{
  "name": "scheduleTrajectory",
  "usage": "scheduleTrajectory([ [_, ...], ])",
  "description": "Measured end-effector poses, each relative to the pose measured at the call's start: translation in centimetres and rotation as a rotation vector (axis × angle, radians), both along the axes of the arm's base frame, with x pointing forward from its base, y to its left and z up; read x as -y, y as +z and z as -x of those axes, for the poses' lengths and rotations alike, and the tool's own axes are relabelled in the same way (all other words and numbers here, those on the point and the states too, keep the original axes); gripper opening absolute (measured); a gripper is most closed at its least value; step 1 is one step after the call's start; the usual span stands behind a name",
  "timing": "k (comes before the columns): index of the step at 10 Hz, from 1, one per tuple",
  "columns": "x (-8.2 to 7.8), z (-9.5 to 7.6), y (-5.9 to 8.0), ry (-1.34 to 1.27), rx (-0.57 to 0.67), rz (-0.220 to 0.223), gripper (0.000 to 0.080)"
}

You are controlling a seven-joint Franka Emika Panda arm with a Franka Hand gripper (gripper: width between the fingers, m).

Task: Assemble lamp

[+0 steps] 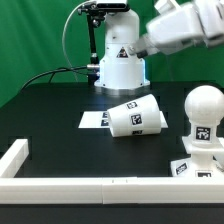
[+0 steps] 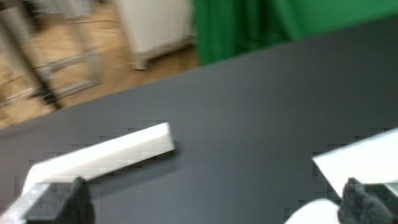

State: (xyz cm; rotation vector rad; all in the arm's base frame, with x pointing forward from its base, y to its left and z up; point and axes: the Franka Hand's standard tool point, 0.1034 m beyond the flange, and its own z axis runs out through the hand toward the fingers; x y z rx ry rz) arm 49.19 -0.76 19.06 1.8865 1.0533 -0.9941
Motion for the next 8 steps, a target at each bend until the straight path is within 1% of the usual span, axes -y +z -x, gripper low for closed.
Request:
scheduleTrajectory([
  [1, 1.0, -0.1, 0.7, -0.081, 0.003, -0.063, 0.0699],
  [2, 2.2, -0.3, 1.8, -0.143, 0.014, -0.115, 0.0699],
  [4, 4.4, -0.9, 3.0, -0.184, 0.071, -0.266, 0.0699],
  [5, 5.1, -0.5, 3.0, -0.161, 0.096, -0.322, 0.0699],
  [7, 5.0, -1.0, 3.2, -0.118, 0.177, -0.427, 0.0699],
  [8, 5.2, -0.9, 3.3, -0.114, 0.192, -0.443, 0.0699],
])
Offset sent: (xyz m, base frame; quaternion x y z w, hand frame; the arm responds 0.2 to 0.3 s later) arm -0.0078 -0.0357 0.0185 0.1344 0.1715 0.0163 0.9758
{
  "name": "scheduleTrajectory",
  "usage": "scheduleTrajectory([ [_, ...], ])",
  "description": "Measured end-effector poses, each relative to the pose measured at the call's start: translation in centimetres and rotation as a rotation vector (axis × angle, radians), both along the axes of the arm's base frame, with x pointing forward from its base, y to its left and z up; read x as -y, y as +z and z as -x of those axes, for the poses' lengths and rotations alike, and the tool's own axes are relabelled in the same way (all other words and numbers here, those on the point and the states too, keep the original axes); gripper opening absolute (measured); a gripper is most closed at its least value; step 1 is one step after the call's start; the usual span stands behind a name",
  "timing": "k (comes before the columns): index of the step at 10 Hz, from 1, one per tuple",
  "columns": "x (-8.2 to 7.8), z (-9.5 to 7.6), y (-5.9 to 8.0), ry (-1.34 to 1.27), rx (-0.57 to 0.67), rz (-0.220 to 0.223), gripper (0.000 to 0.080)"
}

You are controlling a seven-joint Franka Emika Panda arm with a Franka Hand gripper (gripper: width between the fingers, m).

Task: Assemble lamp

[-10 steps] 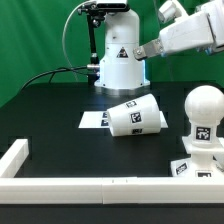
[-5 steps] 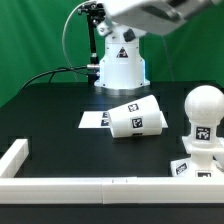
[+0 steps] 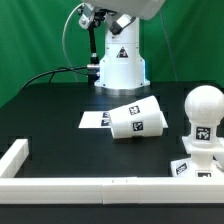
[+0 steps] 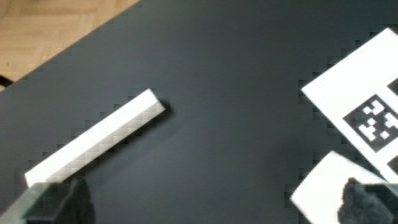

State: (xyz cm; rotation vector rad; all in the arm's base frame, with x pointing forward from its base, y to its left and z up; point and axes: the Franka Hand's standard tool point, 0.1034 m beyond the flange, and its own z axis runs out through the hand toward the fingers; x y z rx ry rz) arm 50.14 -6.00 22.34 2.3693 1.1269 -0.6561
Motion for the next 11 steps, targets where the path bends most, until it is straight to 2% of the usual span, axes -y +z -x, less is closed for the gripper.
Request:
scheduleTrajectory([
  [2, 0.0, 0.0, -0.5, -0.056, 0.010, 0.001, 0.0699],
  [3, 0.1, -0.3, -1.0, -0.141, 0.048, 0.017, 0.0699],
  [4, -0.2, 0.4, -1.7, -0.279, 0.032, 0.011, 0.0699],
  [5, -0.8, 0.9, -2.3, -0.445, -0.027, -0.010, 0.0699],
  [6, -0.9, 0.2, -2.4, -0.542, -0.058, -0.040, 0.0699],
  [7, -0.6, -0.5, -2.2, -0.504, -0.076, -0.079, 0.0699],
  [9, -0.2, 0.3, -2.4, -0.616, -0.132, -0.170, 0.0699],
  [10, 0.2, 0.4, -2.4, -0.646, -0.145, -0.188, 0.0699],
  [11, 0.3, 0.8, -2.5, -0.728, -0.176, -0.230, 0.0699],
])
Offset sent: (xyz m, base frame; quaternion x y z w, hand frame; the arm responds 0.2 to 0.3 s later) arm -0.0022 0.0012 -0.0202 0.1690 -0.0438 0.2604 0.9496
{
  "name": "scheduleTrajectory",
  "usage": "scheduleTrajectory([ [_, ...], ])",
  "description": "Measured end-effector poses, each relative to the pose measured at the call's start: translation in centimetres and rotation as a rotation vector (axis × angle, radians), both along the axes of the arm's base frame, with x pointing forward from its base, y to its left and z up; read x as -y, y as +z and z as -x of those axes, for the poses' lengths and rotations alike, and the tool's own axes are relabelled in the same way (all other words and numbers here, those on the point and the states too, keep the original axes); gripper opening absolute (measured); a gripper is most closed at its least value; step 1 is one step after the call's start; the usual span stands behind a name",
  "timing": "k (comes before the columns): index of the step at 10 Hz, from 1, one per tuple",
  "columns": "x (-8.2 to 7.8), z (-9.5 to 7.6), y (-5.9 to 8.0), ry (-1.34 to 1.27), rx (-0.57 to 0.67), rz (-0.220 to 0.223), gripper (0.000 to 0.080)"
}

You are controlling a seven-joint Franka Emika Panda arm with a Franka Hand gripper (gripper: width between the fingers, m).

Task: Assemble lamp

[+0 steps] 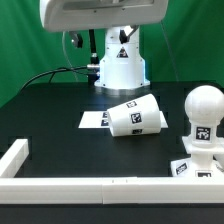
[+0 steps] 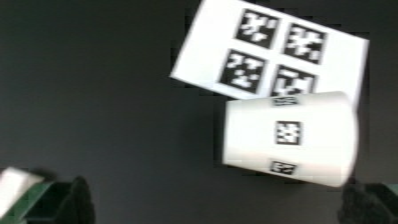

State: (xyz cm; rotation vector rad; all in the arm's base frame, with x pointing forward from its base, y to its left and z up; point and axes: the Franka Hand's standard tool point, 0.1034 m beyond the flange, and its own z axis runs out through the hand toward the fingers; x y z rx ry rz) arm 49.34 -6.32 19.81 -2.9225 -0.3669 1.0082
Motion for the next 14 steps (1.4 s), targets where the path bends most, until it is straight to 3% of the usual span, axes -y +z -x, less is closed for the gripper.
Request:
scheduleTrajectory([
  [3, 1.3, -0.1, -1.6, -0.470, -0.140, 0.016, 0.0699],
  [4, 1.6, -0.3, -2.1, -0.607, -0.214, -0.043, 0.0699],
  [5, 3.2, -0.7, -2.7, -0.678, -0.213, -0.104, 0.0699],
  [6, 3.6, -0.6, -2.6, -0.707, -0.214, -0.120, 0.0699],
  [8, 4.3, -0.6, -2.9, -0.813, -0.213, -0.208, 0.0699],
  [9, 4.7, -0.4, -3.1, -0.872, -0.222, -0.230, 0.0699],
  [11, 4.3, -0.5, -5.3, -1.084, -0.331, -0.092, 0.0699],
  [13, 2.3, -0.8, -7.1, -1.233, -0.413, -0.026, 0.0699],
  [14, 1.4, -0.6, -8.0, -1.198, -0.392, 0.005, 0.0699],
])
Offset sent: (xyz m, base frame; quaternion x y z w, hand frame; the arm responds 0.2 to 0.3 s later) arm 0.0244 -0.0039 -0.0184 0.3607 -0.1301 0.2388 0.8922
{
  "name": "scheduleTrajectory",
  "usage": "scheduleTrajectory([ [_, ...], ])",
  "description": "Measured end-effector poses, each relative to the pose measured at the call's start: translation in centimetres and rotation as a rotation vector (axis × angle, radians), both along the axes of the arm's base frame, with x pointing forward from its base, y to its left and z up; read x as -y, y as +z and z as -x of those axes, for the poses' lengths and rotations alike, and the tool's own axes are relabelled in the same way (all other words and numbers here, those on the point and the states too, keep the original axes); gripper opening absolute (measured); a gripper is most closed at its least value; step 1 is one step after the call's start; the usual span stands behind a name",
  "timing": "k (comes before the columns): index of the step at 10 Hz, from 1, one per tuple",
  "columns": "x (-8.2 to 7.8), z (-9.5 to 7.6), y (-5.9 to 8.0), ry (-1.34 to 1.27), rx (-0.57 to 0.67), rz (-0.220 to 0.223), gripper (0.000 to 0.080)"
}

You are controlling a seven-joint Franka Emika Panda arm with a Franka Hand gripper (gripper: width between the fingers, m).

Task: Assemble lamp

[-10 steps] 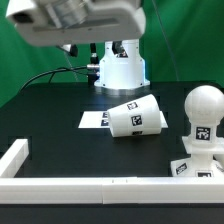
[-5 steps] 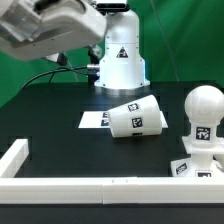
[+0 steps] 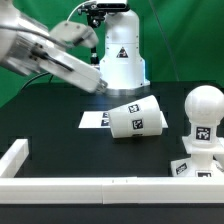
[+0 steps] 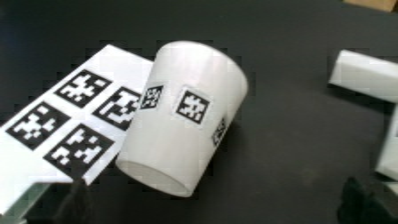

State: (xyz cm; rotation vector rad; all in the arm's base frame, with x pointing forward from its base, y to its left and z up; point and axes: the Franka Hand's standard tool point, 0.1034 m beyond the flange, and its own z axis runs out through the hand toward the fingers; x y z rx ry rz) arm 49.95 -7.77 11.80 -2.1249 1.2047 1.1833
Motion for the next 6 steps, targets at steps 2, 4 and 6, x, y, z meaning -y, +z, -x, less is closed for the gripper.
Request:
scheduleTrajectory([
  [2, -0.3, 0.1, -0.3, 0.050, 0.004, 0.034, 0.0699],
  [4, 0.1, 0.2, -0.7, 0.035, 0.007, 0.043, 0.0699],
  [6, 0.4, 1.7, -3.3, -0.081, -0.022, 0.053, 0.0699],
])
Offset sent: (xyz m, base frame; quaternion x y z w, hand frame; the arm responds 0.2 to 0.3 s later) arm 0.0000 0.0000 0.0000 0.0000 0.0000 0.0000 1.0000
